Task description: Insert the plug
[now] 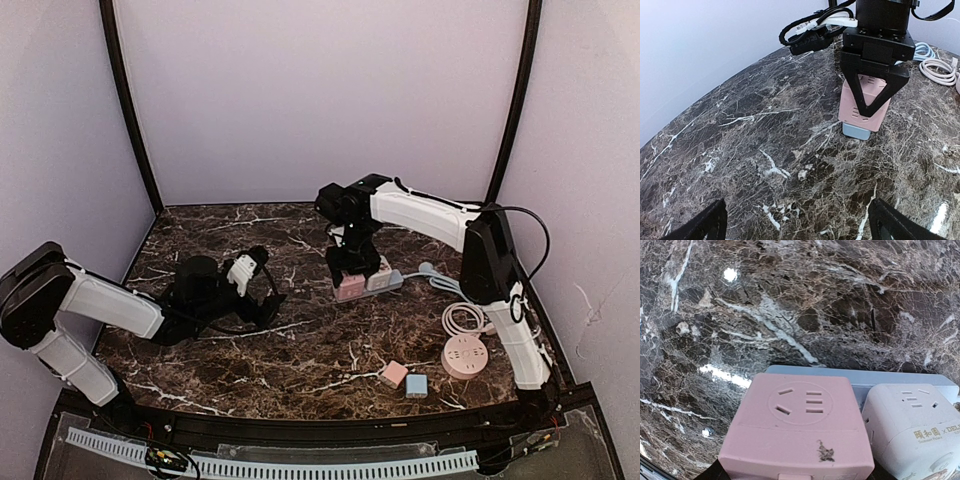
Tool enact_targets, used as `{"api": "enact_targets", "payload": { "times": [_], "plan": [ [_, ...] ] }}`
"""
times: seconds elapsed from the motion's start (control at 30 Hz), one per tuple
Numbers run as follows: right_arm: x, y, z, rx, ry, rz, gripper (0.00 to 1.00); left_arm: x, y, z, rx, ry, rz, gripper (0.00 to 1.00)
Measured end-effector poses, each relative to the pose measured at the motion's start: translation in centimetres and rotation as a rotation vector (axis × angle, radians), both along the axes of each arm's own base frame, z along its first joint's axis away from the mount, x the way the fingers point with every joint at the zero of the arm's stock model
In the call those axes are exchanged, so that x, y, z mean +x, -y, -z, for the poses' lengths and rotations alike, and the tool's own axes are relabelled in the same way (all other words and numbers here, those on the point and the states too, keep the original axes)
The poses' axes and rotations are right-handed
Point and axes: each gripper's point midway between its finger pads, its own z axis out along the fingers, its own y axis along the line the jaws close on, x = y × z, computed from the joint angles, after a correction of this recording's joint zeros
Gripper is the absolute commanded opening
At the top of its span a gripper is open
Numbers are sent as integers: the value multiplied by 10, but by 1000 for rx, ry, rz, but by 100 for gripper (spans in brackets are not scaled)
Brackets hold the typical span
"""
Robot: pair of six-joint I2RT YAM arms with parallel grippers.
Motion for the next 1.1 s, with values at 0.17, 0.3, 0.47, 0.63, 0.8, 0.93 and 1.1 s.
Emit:
{"api": "enact_targets", "payload": {
  "times": [0.17, 0.3, 0.47, 0.63, 0.8, 0.93, 1.1],
  "plan": [
    [-3, -13, 0, 19, -5, -21, 0, -2, -1, -3, -8, 3, 3, 99],
    [-5, -21, 0, 28, -3, -39, 0, -2, -1, -3, -11, 0, 1, 99],
    [-5, -22, 0, 23, 0, -54, 21, -2, -1, 1, -5, -6, 1, 99],
    [-5, -23, 0, 24, 3, -69, 38, -1, 0, 8, 8, -20, 1, 99],
    [-4, -23, -1, 28, 6, -79, 54, 0, 0, 13, 17, -31, 1, 99],
    [-4, -26, -2, 42, 13, -92, 67, 0, 0, 14, 20, -33, 1, 99],
    [5, -45, -7, 120, 63, -122, 79, 0, 0, 14, 20, -34, 0, 99]
  ]
}}
